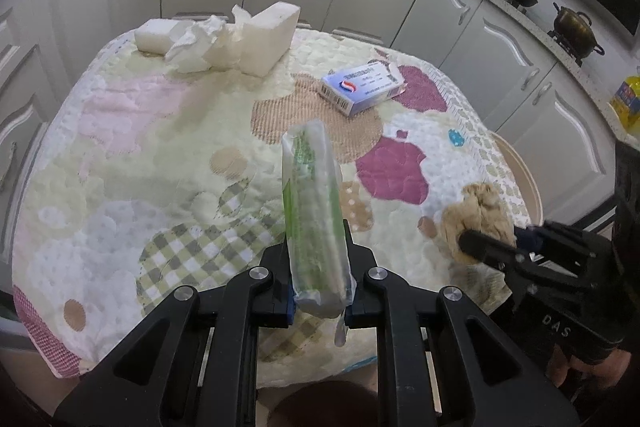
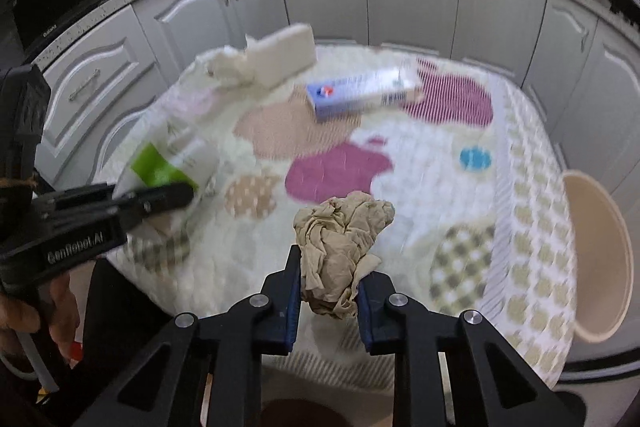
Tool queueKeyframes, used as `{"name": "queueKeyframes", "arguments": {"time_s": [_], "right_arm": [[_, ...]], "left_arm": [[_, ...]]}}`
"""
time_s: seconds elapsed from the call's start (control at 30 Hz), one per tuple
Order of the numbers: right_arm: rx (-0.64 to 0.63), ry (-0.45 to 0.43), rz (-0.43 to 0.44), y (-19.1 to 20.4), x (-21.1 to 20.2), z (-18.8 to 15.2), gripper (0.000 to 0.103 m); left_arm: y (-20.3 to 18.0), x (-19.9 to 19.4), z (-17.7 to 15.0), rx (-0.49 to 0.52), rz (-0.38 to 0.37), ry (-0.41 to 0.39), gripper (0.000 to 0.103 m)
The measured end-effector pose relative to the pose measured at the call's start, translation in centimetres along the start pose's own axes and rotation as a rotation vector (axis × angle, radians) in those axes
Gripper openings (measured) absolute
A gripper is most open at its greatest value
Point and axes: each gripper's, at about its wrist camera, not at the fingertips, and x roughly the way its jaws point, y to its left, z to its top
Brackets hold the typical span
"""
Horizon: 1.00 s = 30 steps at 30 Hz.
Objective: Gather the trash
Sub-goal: 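Carry the plastic bag and crumpled paper over the beige bucket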
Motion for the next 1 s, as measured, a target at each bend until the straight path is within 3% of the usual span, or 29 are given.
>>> {"name": "queueKeyframes", "arguments": {"time_s": [0.33, 1.0], "right_arm": [[0.005, -0.098, -0.045, -1.8, -1.4, 2.9, 0.022], [0.125, -0.133, -0.139, -11.4, -2.9, 3.7, 0.022]], "left_arm": [[-2.6, 0.3, 2.3, 0.033, -0.006, -0.02, 0.014], [-11.4, 4.1, 7.5, 0.158, -0.056, -0.018, 0.014]]}}
